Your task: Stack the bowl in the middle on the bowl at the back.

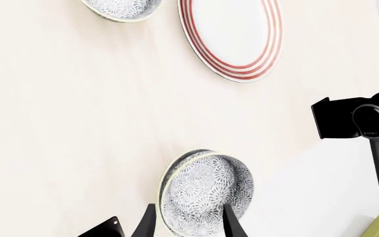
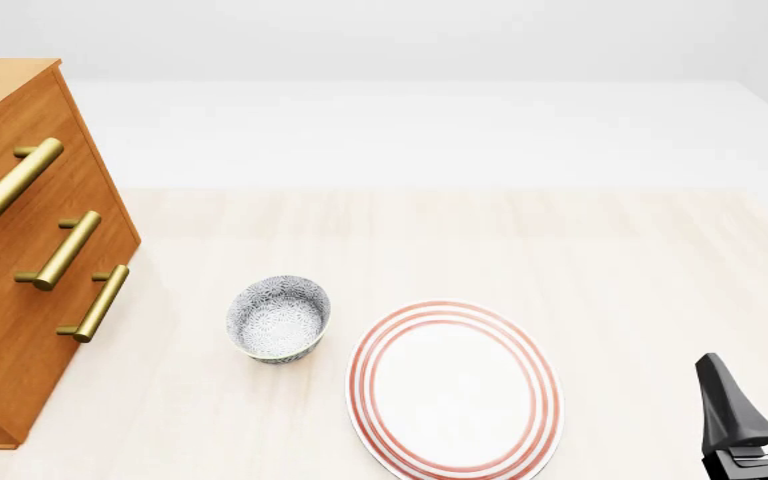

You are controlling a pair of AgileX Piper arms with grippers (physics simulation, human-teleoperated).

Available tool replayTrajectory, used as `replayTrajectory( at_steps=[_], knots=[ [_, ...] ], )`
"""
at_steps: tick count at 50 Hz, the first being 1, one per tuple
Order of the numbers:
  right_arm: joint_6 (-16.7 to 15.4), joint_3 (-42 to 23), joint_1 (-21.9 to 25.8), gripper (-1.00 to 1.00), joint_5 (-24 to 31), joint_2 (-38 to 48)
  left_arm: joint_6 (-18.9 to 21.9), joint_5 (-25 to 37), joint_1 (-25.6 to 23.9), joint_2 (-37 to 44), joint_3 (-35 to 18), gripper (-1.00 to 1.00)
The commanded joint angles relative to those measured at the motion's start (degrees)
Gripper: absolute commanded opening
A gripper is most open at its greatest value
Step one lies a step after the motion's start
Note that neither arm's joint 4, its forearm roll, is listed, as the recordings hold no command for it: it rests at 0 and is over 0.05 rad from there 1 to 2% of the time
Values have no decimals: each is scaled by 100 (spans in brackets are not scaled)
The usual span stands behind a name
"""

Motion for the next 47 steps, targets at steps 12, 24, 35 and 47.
replayTrajectory(
  at_steps=[12,24,35,47],
  knots=[
    [-7,-12,-14,100,-1,2,548,436,880,-198,-1262,100],
    [3,-12,-22,100,-2,4,577,436,1262,-337,-1785,100],
    [27,-4,-27,100,-4,2,646,436,1900,-513,-2029,100],
    [36,-1,-34,100,-3,1,1146,436,2886,-681,-2536,100]
  ],
)
